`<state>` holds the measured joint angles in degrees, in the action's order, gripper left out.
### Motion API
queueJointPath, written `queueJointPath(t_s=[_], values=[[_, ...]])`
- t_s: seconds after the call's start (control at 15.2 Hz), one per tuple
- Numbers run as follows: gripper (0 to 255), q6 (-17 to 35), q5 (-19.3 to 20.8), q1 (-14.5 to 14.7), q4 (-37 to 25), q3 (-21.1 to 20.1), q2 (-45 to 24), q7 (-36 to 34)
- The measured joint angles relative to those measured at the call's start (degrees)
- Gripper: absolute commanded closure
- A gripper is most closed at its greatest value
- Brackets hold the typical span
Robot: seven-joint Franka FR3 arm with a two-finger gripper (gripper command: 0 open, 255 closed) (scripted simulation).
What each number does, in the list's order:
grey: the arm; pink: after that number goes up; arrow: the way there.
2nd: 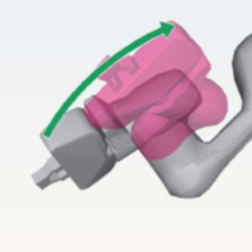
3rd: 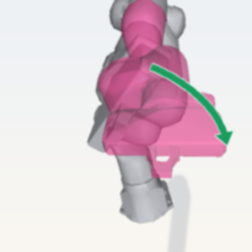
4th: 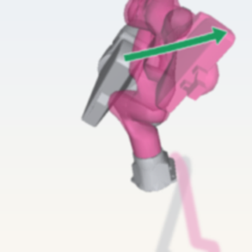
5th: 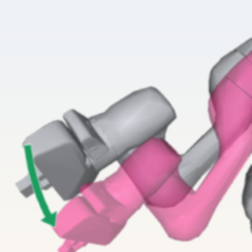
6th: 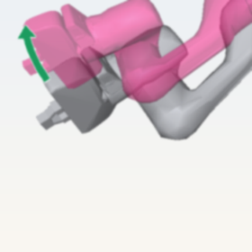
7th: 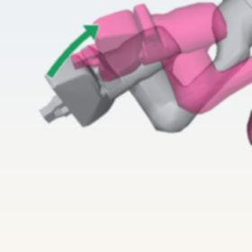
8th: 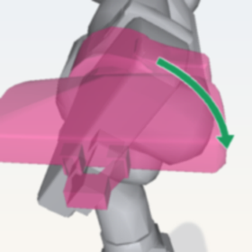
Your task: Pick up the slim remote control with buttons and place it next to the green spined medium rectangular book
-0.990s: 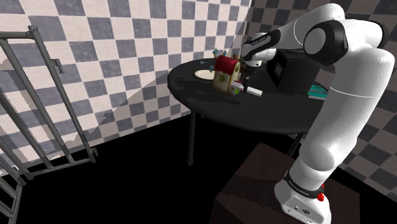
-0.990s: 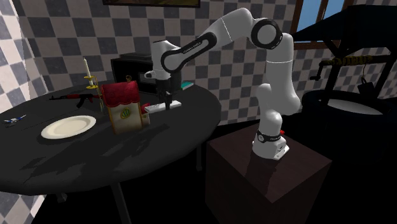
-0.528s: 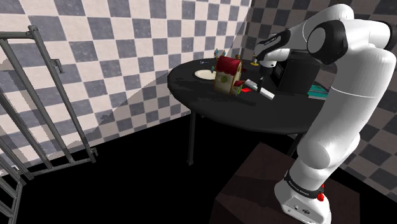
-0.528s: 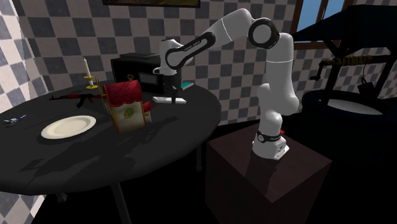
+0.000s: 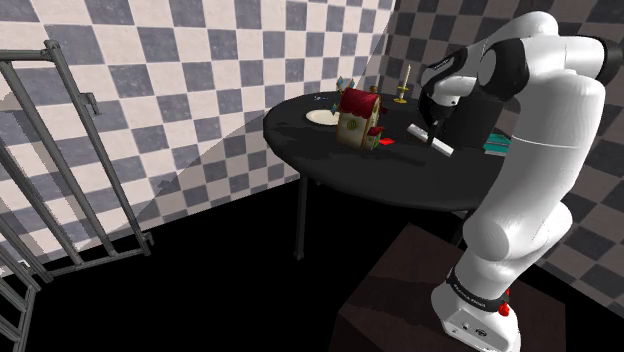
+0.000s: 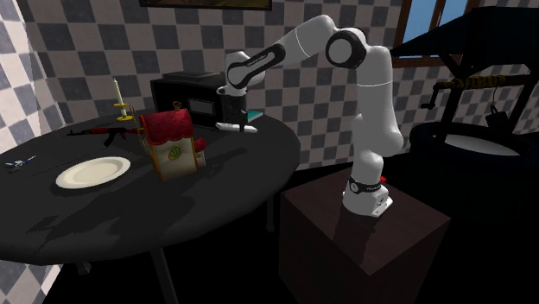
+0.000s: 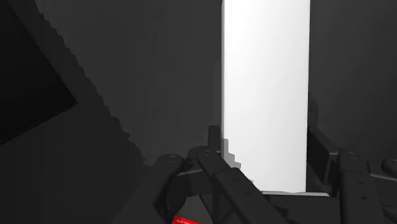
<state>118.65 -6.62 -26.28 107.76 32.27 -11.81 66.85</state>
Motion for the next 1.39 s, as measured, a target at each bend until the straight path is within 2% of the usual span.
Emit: queueJointPath(t_s=[0.46,0.86,1.39], values=[[255,-2.1,-4.2,-7.6,-6.7,2.1,-6.0,10.6],[255,-5.6,-8.6,-15.7,-16.3,2.6,-13.5,18.9],[255,-1.0,-10.3,-16.6,-13.8,1.7,-15.9,20.5]])
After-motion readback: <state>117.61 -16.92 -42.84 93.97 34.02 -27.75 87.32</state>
